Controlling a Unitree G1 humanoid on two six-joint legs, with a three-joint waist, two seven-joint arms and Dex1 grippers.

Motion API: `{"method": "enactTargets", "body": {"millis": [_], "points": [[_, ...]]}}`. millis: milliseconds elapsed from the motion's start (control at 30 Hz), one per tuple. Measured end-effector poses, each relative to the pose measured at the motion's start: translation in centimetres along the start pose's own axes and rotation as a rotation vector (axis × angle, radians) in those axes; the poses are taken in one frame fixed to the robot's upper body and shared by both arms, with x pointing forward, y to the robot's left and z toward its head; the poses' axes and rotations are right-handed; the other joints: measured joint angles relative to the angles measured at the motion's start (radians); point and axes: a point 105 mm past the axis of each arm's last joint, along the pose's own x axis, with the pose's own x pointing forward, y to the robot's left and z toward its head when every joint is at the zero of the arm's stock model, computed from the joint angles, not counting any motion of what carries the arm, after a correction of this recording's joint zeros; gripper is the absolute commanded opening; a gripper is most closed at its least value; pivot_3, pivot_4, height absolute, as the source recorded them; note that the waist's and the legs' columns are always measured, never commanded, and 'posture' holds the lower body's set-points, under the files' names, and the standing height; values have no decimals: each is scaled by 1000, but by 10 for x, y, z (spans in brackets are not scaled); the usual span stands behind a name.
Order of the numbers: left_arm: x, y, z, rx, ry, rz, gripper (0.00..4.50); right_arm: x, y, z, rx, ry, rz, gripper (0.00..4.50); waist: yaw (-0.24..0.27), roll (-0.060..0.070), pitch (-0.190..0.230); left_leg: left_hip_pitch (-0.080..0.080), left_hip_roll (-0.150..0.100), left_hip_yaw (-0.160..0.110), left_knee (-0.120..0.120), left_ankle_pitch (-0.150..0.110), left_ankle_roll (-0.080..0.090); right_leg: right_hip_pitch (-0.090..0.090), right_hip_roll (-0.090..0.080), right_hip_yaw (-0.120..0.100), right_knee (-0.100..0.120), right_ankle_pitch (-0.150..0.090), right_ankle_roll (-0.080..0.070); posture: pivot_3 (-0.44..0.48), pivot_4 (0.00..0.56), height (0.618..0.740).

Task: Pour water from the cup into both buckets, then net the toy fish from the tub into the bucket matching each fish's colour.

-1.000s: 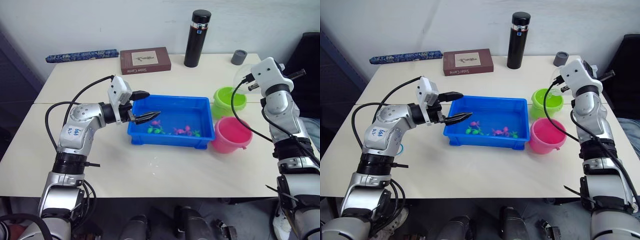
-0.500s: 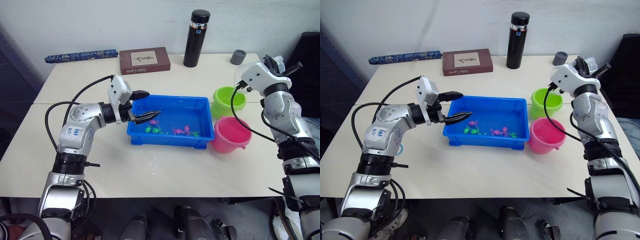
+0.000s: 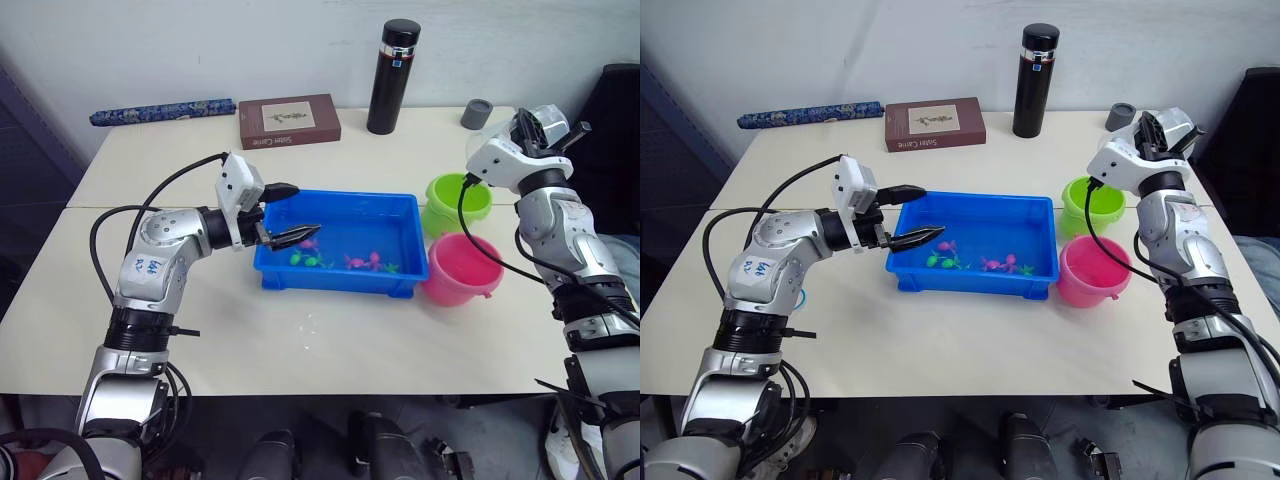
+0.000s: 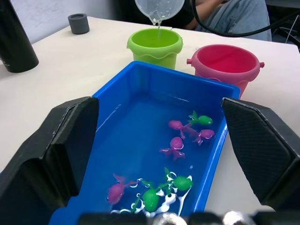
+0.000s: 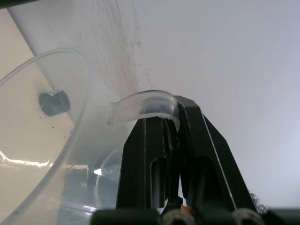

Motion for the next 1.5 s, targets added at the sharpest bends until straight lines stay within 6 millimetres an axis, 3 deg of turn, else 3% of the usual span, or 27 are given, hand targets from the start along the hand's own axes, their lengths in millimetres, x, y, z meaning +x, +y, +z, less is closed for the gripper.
{"method": "enactTargets", "body": {"millis": [200, 300, 533, 567, 667, 800, 967, 1133, 1300, 1500], "points": [[0, 0, 1, 4, -2, -1, 4500, 0, -1, 0, -13, -1, -9, 66, 0, 0, 0, 0, 0, 0, 0, 0, 0, 0, 0, 0, 0, 0, 0, 0, 150, 739], [0, 0, 0, 3, -1, 0, 4500, 1, 0, -5, 91, 56, -13, 66, 0, 0, 0, 0, 0, 0, 0, 0, 0, 0, 0, 0, 0, 0, 0, 0, 150, 739], [-2, -2, 0, -19, -10, -9, 4500, -7, 0, -55, 503, 317, -15, 66, 3, 0, 0, -1, 0, 0, 0, 0, 0, 0, 0, -1, 0, 0, 0, 0, 150, 739], [-2, -5, 3, -32, -23, -31, 4500, -13, -3, -72, 674, 394, -30, 66, 4, 0, 0, -1, 0, -1, 0, 0, 0, 0, 0, -1, -1, 0, 0, 0, 150, 739], [-2, -10, 10, -38, -51, -63, 4500, -35, -1, -105, 949, 529, -41, 66, 6, 0, 0, -1, 1, -3, 0, 0, 0, 1, 0, -2, -2, 0, 0, 0, 150, 739], [-5, -10, 9, -56, -52, -59, 4500, -83, 25, -133, 1209, 712, -13, 66, 5, 0, 0, -1, 1, -2, 0, 0, 0, 1, 0, -2, -1, 0, 0, 0, 150, 739], [-4, -13, 8, -62, -55, -78, 4500, -132, 65, -122, 1526, 818, -18, 66, -1, 1, 0, 1, 1, 0, 0, 0, 0, 1, 0, 1, 3, 0, 0, 0, 150, 739], [-1, -17, 7, -69, -52, -101, 4500, -143, 74, -114, 1636, 841, -73, 66, 1, 1, 0, 2, 1, 1, 0, 0, 0, 1, 0, 2, 4, 0, 0, 0, 150, 739], [3, -19, 9, -63, -51, -124, 4500, -146, 76, -116, 1613, 854, -101, 66, 2, 1, 0, 2, 0, 0, 0, 1, 0, 1, 0, 2, 3, 0, 0, 0, 150, 739], [4, -19, 8, -67, -46, -128, 4500, -162, 87, -124, 1474, 921, -38, 2517, 4, 1, 0, 2, 0, 0, 0, 1, 0, 1, 0, 2, 3, 0, 0, 0, 150, 739]]}}
